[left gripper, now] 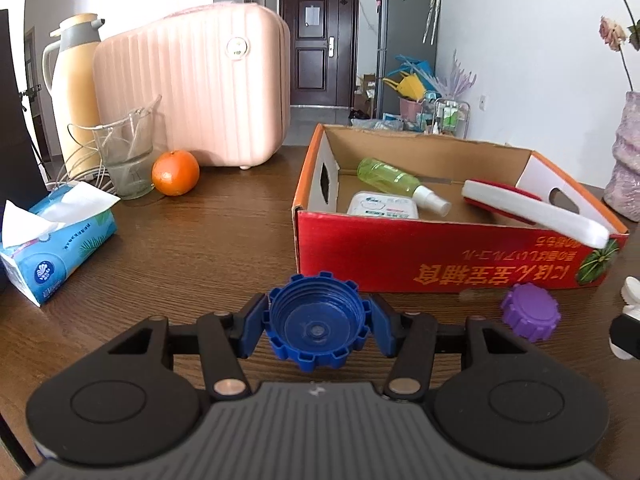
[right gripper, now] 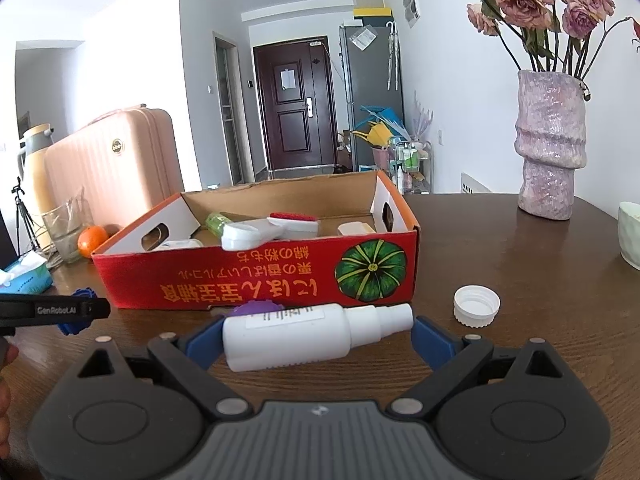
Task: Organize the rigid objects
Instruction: 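Carry the blue cap with left tool while right tool carries the spray bottle over the box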
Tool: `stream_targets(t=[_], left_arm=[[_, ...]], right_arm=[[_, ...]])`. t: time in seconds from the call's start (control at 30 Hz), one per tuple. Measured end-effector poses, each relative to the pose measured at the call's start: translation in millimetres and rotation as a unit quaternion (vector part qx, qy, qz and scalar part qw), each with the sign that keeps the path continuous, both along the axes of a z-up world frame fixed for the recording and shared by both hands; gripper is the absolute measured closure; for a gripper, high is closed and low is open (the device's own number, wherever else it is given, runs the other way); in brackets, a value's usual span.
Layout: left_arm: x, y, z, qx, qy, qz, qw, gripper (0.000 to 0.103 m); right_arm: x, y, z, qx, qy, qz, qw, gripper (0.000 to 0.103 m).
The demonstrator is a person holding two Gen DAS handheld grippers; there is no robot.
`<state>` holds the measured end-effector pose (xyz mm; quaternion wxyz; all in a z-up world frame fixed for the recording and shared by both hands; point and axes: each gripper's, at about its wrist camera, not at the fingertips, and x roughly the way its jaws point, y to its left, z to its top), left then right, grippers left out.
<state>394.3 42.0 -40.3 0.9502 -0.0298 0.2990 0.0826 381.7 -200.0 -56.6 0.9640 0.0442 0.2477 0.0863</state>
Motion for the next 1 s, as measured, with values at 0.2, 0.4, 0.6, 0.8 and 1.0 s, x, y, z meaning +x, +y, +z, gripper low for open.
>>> stream_targets(t=[0.2, 0.4, 0.6, 0.8, 1.0], left_arm=[[-15.9, -8.0, 8.4, -0.002, -0.018, -0.01, 0.9998, 0.048], [-31.2, -18.8, 15.9, -0.002, -0.035, -0.029, 0.999, 0.048], [-45.8, -29.2, 25.1, -0.003, -0.053, -0.041, 0.9978, 0.048], [-56.8, -35.1, 33.6, -0.005, -0.069, -0.045, 0.9966, 0.048], [-69.4, -37.1, 43.3, -0.014, -0.085, -0.055, 0.9948, 0.048]], right_arm=[[-5.8, 1.2, 5.0, 0.003, -0.013, 0.006, 1.0, 0.005], [-12.7, 3.5, 10.6, 0.006, -0.026, 0.014, 1.0, 0.005], [-23.7, 6.6, 19.1, 0.011, -0.045, 0.025, 0.999, 0.005], [-31.9, 7.3, 26.1, 0.014, -0.058, 0.028, 0.998, 0.005], [-37.3, 6.6, 33.5, 0.018, -0.071, 0.028, 0.997, 0.005]])
